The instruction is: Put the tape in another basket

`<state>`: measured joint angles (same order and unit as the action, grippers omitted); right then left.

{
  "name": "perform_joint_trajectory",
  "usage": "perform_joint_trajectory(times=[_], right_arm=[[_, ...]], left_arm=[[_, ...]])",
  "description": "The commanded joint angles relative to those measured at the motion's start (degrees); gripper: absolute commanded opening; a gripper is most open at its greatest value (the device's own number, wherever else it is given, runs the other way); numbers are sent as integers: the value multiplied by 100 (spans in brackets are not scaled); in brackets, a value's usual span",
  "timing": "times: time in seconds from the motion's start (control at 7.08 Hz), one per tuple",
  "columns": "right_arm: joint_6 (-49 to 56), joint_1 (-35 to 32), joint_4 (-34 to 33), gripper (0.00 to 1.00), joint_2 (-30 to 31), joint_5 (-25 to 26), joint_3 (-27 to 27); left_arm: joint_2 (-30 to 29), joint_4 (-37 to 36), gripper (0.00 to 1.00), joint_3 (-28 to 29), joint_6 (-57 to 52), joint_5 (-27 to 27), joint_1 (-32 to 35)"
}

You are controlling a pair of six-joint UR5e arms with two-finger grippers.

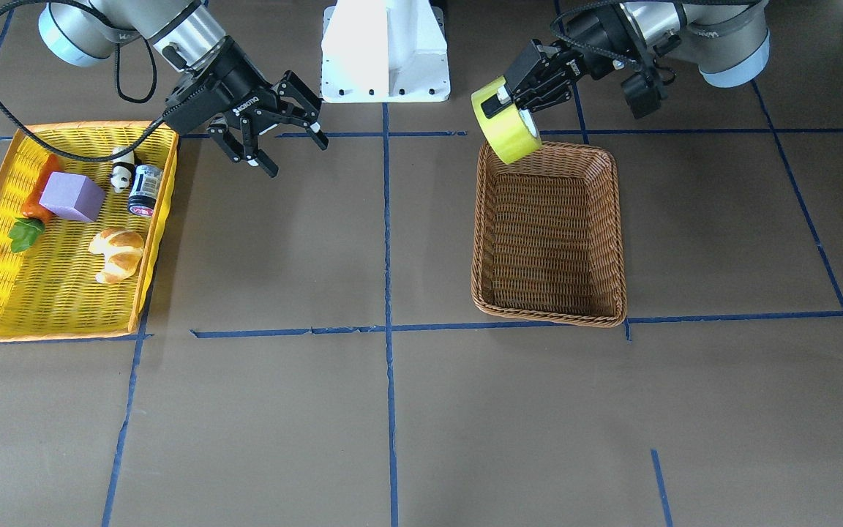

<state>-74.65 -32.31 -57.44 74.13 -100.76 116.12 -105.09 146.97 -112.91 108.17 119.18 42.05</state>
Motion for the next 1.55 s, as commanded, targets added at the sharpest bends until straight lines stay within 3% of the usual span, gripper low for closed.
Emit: perform_joint_trajectory(times=[0.0,0.28,0.56,0.71,0.99,1.41], right_arm=[[868,-363,-1333,100,-3,4,51],[1879,-626,-2303,100,-4,-14,42],[2591,-951,-2421,100,214,-101,16],[2874,-1205,-2430,100,295,-310,-2],[3007,-2039,-2421,100,383,-1703,-11],[3386,-2324,-2395,100,629,-1912,-19]], left_arm=[[6,-1986,4,-440,-1293,-69,5],[-55,-3433,4,-548,-2366,-996,-492],[-108,-4305,4,-383,-2669,-2034,-1371],[-143,-4387,4,-199,-2992,-2239,-1496],[-213,-4379,4,241,-3389,-2460,-1498],[-257,-4388,6,383,-3628,-2496,-1454]])
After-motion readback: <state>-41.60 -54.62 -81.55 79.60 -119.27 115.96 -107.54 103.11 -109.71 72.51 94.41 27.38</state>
